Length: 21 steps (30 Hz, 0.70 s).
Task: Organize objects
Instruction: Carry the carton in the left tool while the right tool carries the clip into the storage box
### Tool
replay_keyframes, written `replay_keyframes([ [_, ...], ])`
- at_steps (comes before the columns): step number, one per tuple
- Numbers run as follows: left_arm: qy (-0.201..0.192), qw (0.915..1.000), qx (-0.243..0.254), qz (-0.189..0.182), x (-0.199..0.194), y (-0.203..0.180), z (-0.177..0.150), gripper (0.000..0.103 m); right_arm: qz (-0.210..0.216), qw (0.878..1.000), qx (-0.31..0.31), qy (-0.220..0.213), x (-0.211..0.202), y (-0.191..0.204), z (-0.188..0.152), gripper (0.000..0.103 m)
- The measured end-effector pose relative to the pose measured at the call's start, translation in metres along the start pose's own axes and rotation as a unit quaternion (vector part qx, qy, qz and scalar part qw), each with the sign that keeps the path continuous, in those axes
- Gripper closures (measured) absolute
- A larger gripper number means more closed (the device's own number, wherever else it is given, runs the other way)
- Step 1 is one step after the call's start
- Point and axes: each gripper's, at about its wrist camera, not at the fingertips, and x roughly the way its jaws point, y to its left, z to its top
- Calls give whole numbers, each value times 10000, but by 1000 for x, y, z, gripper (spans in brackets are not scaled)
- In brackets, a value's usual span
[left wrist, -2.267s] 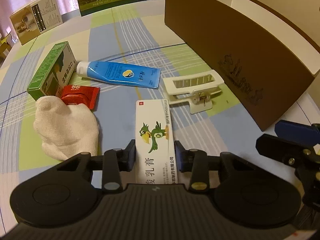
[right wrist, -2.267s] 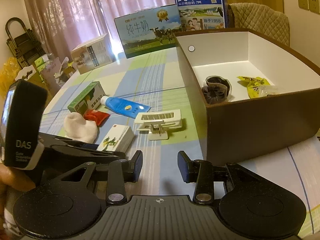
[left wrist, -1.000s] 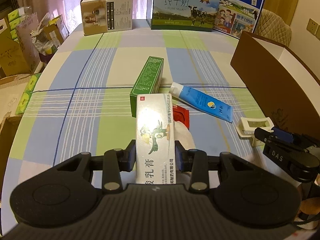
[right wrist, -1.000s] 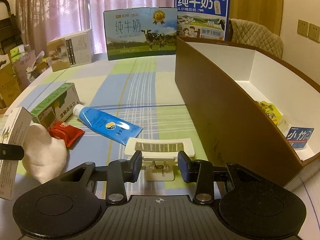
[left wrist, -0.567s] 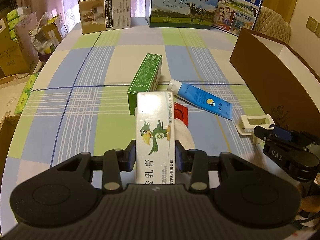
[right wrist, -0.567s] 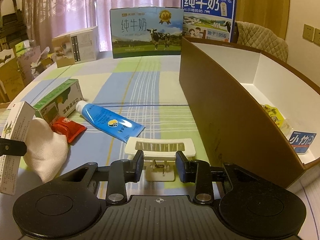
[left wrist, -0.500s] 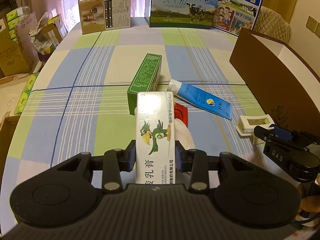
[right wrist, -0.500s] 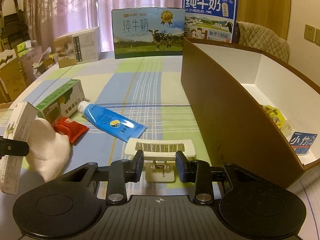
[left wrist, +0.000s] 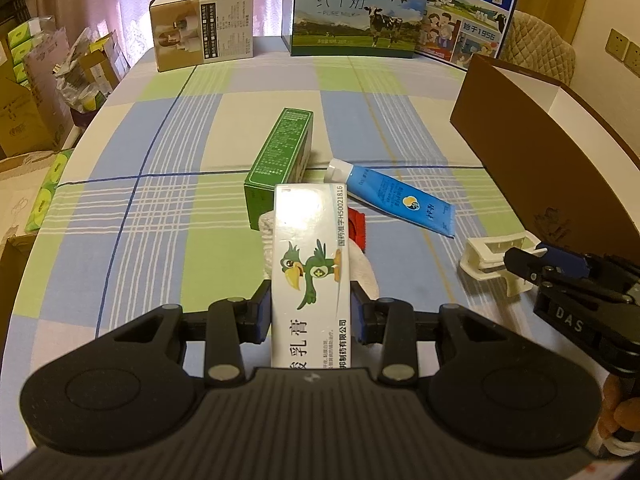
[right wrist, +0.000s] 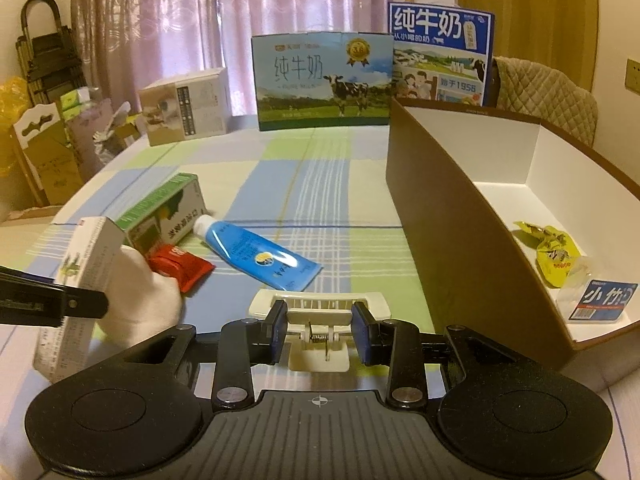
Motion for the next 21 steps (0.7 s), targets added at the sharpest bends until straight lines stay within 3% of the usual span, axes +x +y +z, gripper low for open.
replay_keyframes([
  [21, -140, 9996, 150, -173, -22, -23, 7, 70, 453, 9977, -11, -502, -68, -2, 24, 72],
])
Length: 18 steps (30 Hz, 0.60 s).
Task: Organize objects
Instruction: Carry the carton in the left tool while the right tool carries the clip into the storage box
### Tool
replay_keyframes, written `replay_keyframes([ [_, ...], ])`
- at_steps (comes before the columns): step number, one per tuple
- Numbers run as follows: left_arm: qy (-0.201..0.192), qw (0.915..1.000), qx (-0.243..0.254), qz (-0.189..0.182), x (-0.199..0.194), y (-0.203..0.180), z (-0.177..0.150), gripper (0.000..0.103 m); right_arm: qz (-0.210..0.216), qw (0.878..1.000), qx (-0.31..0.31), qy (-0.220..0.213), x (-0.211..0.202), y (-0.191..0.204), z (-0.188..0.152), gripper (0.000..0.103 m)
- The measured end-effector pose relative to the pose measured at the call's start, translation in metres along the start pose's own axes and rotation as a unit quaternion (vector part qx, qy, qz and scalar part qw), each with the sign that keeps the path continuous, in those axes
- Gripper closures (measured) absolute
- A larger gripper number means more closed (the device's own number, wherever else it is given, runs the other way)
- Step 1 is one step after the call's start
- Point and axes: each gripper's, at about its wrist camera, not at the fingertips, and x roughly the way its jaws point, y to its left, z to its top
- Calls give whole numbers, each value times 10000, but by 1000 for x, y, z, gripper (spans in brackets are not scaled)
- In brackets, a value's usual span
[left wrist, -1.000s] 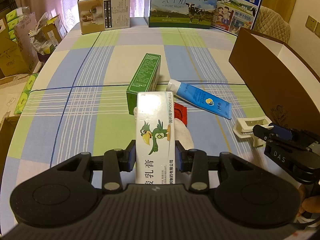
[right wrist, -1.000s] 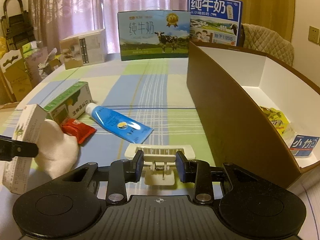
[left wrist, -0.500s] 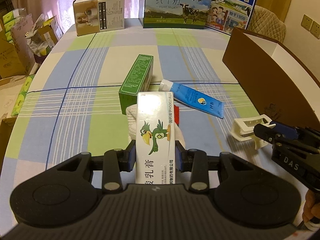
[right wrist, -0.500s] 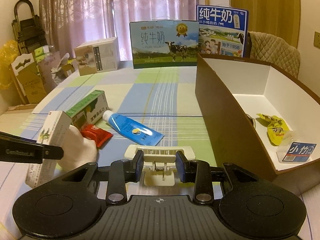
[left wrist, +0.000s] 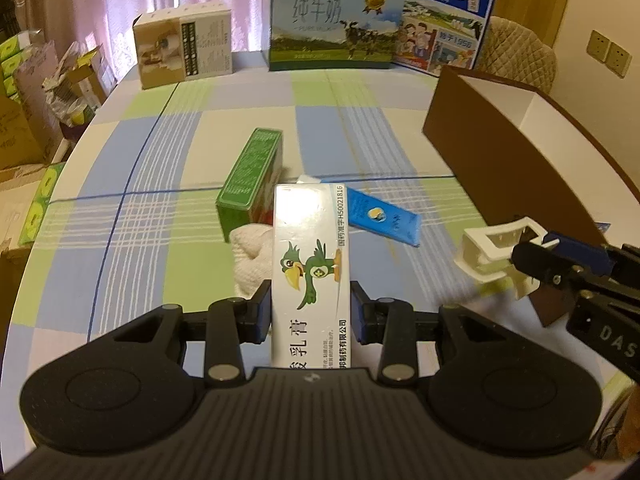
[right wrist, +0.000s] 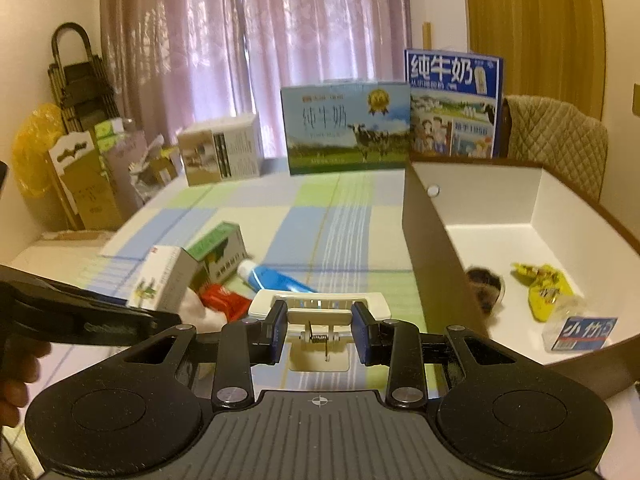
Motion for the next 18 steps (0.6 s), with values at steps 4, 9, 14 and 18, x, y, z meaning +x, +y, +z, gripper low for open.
replay_keyframes([
  [4, -56, 9999, 128, -68, -6, -12, 6, 70, 20, 9999, 31, -130, -13, -6, 9, 72],
  [9, -78, 9996, 186, -193, -11, -27, 11, 70, -33, 9996, 56, -268, -28, -17, 19, 72],
  [14, -138, 9985, 350, -409, -16, -55, 20, 70, -158, 9989, 174, -415, -42, -41, 31, 72],
  [18, -194, 9968, 518, -580, -18, -80, 31, 70, -272, 9977, 412, -468, -49, -71, 39, 72],
])
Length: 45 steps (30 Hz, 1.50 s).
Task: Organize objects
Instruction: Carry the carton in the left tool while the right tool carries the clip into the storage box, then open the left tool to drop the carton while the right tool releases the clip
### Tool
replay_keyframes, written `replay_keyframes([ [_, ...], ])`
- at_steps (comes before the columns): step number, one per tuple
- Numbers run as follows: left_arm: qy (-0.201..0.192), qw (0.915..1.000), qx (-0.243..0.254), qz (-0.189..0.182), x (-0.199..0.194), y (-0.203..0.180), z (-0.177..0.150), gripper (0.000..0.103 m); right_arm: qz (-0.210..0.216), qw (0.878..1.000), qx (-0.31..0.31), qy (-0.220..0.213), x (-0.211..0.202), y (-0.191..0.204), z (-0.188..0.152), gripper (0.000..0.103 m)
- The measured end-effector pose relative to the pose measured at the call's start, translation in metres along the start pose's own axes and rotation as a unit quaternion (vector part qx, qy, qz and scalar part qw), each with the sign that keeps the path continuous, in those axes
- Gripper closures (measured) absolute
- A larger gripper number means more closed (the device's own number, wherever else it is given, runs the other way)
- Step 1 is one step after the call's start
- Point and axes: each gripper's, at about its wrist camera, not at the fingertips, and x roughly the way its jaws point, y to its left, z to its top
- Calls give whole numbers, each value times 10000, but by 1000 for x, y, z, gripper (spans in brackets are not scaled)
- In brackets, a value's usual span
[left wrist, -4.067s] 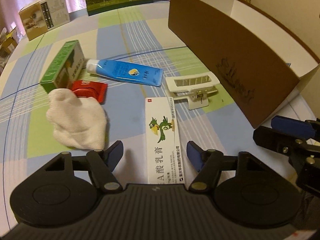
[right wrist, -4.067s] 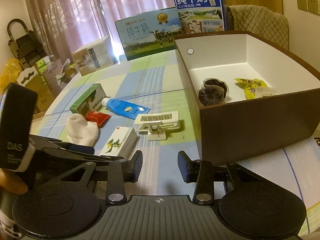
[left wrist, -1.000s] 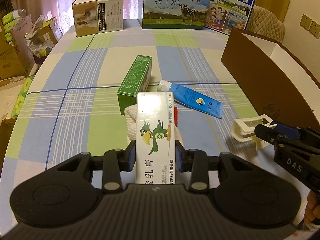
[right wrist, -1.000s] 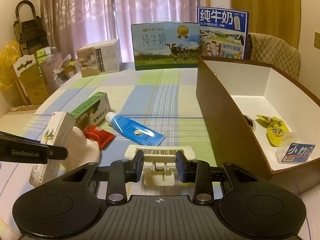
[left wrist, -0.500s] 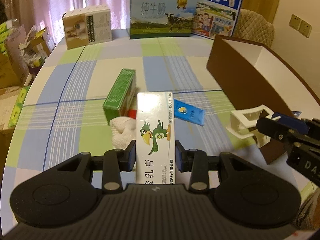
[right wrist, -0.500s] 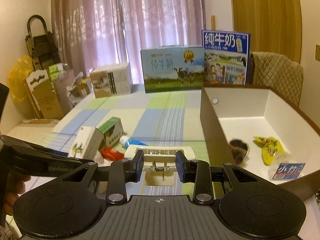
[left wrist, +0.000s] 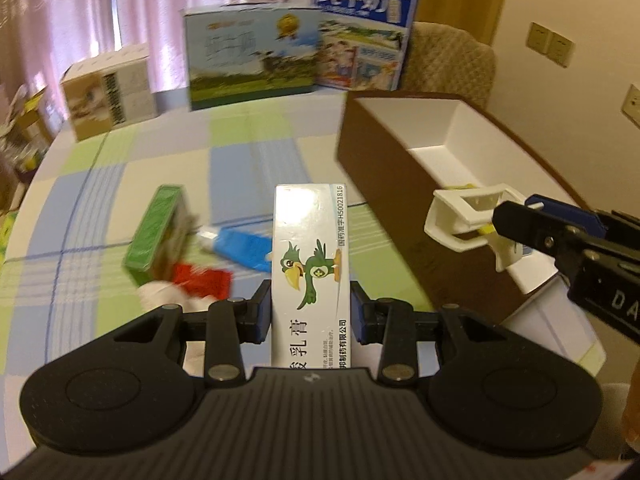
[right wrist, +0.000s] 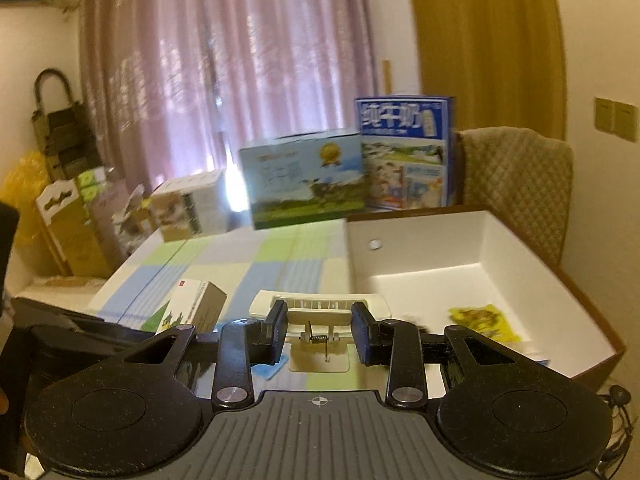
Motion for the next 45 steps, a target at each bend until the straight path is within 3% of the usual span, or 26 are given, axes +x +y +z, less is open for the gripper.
replay_keyframes([
  [12, -120, 9976, 552, -405, 22, -74, 53, 70, -374, 9991, 156, 91, 7, -87, 25, 72],
  [23, -17, 9945, 868, -579, 55, -128, 81, 70, -364, 9977, 385, 423, 29, -141, 27, 72],
  [32, 165, 9932, 1045, -479, 97, -156, 103, 70, -365, 9936, 672, 837, 71, -180, 42, 72],
  [45, 443, 9946, 939, -82, 176, -158, 154, 69, -368, 9889, 801, 1200, 140, -202, 59, 72],
])
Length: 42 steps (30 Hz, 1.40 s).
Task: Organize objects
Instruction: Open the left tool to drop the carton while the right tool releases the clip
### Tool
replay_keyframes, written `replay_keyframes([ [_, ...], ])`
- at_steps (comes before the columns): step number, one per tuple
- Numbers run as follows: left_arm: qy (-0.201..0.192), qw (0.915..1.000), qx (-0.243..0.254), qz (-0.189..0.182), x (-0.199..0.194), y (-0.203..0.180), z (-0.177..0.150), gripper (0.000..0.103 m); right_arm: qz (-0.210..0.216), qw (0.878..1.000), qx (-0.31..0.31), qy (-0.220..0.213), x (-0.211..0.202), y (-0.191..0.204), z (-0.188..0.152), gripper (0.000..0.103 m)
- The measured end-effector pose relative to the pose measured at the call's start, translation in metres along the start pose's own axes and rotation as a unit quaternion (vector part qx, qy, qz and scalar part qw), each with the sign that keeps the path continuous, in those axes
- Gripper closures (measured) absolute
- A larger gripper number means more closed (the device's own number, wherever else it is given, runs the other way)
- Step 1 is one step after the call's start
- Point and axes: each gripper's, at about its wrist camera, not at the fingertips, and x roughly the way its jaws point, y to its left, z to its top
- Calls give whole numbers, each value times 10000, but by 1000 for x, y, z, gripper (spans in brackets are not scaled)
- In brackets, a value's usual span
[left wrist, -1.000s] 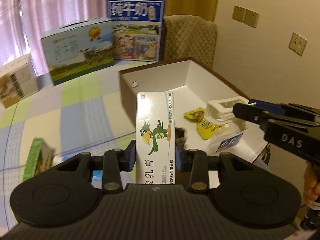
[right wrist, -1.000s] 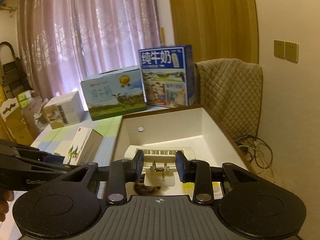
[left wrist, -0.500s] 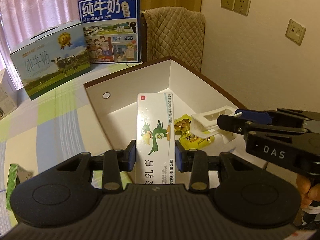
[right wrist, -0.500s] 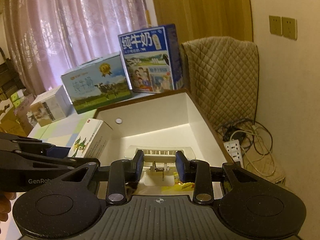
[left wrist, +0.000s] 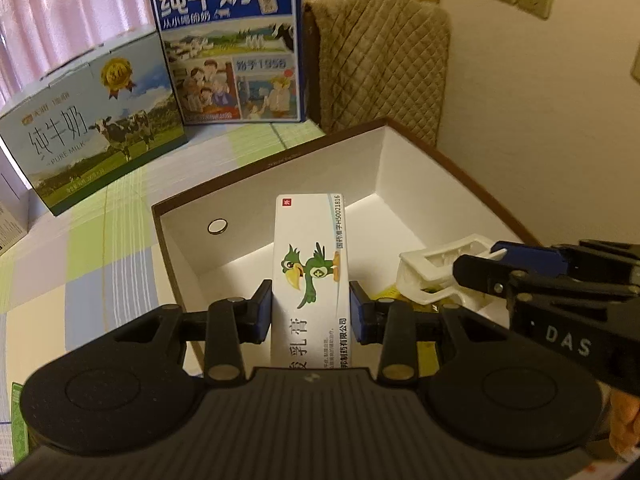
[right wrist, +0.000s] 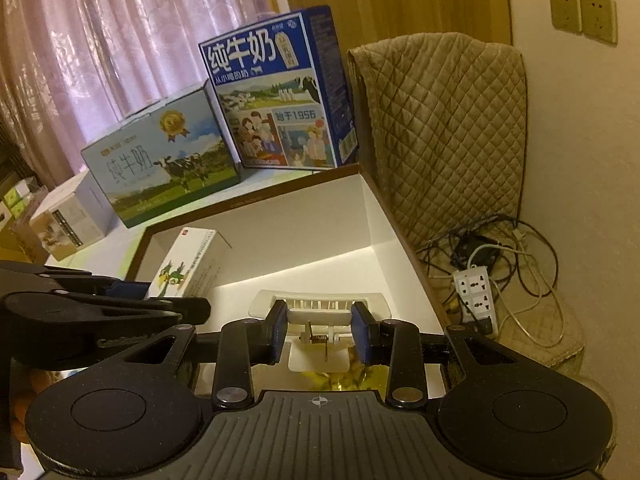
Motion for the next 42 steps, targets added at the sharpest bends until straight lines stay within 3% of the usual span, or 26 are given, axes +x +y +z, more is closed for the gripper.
replay_keyframes([
  [10, 162, 9997, -77, 143, 49, 7, 14, 69, 3, 9999, 88, 112, 19, -2, 5, 72],
  [17, 87, 9999, -46, 94, 46, 13, 13, 54, -7, 9998, 160, 129, 25, -2, 9, 72],
  [22, 149, 9998, -88, 111, 43, 19, 9, 50, 110, 9986, 512, 19, 26, -8, 15, 71],
  [31, 88, 9999, -27, -59, 28, 21, 2, 34, 182, 9970, 729, -178, 0, -16, 17, 55],
  [42, -95, 9986, -158, -505, -22, 31, -27, 23, 396, 9947, 910, -282, -62, -13, -16, 40],
])
